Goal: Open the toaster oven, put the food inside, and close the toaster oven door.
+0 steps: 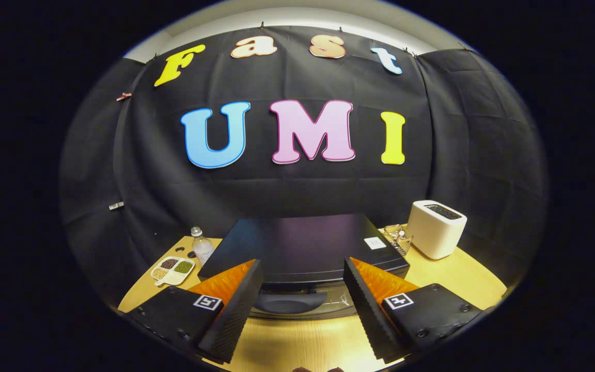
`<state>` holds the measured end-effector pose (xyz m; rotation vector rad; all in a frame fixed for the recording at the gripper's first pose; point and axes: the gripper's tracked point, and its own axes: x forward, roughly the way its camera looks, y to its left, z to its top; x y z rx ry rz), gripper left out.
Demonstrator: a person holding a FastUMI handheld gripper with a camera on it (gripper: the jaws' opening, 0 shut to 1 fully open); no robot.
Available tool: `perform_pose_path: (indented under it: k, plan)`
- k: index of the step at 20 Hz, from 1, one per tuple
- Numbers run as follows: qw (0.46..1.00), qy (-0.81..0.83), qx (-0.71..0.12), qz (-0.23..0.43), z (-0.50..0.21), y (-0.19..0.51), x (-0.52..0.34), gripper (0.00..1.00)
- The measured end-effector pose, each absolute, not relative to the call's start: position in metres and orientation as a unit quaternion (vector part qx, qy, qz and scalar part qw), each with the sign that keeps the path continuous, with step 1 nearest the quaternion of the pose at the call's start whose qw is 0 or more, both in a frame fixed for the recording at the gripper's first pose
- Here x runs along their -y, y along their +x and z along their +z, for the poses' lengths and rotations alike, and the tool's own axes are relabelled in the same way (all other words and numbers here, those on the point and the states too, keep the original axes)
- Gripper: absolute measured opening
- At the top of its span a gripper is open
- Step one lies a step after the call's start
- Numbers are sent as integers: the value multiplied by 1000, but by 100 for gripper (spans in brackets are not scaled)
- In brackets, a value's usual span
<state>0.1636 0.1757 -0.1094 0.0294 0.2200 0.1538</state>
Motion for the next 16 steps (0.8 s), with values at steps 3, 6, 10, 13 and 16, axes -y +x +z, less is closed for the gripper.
perform_pose_path:
  k: [3,6,10,13,16]
  plan:
    - [988,4,-133,83,-133,173,-188,98]
    - [984,-6,-154,87,-155,179,-192,98]
    - [983,-9,-161,84,-167,188,-189,98]
    - [983,-22,-161,84,-166,184,-191,97]
    - [982,-17,-168,85,-170,173,-189,98]
